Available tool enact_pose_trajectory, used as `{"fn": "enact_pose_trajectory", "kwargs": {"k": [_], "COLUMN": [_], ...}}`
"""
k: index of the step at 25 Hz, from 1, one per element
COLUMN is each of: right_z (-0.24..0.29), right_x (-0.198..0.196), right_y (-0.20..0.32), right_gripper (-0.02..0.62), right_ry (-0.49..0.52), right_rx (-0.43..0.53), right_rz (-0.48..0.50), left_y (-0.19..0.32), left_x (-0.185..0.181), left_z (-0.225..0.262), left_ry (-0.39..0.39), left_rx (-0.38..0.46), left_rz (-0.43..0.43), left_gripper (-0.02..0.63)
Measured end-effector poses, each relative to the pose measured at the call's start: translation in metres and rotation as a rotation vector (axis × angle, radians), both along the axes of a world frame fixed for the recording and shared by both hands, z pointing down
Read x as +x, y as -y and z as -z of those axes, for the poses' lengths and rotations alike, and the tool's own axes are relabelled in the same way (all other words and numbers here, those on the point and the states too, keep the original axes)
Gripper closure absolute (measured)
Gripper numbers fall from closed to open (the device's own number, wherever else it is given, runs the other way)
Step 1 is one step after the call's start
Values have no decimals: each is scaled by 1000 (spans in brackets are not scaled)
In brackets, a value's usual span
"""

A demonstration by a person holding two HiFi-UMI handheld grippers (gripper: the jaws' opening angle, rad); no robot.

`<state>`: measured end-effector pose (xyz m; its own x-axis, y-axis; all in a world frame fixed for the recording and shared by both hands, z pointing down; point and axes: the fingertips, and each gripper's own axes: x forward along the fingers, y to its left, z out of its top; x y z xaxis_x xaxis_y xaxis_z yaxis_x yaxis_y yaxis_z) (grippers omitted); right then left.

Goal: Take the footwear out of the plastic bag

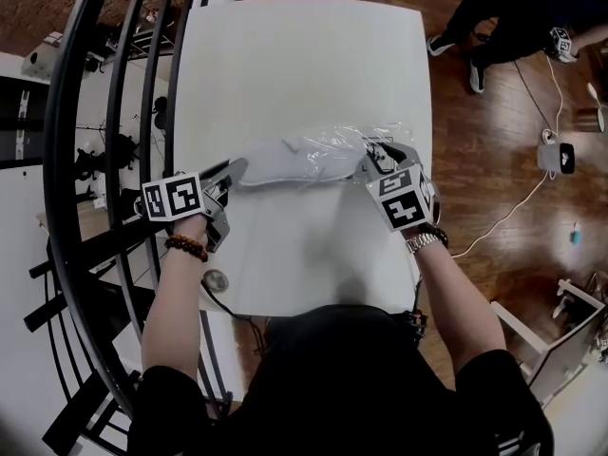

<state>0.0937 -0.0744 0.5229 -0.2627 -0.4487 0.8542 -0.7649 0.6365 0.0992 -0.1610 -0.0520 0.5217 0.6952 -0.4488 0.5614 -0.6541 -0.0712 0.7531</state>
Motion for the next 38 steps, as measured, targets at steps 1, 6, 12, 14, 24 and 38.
{"fn": "enact_pose_trajectory", "kwargs": {"k": [1, 6, 12, 14, 24, 38], "right_z": [0, 1, -1, -1, -3, 3], "right_x": [0, 9, 18, 24, 49, 60], "right_y": [1, 3, 4, 5, 8, 9], "right_gripper": [474, 474, 508, 520, 555, 572], "right_ry": [-1, -9, -22, -30, -10, 38], "right_rx": [1, 2, -1, 2, -8, -5], "right_rz": [-2, -20, -57, -81, -205, -320], "left_y": [1, 4, 5, 5, 0, -28], "left_x": [-4, -21, -44, -55, -103, -137], "left_z": [1, 3, 3, 5, 9, 7], "left_ry": [2, 14, 23, 28, 58, 72], "left_rx": [3, 13, 26, 33, 61, 73], "left_rz": [10, 68, 143, 184, 400, 592], "left_gripper": [494, 495, 497, 499, 499, 494]}}
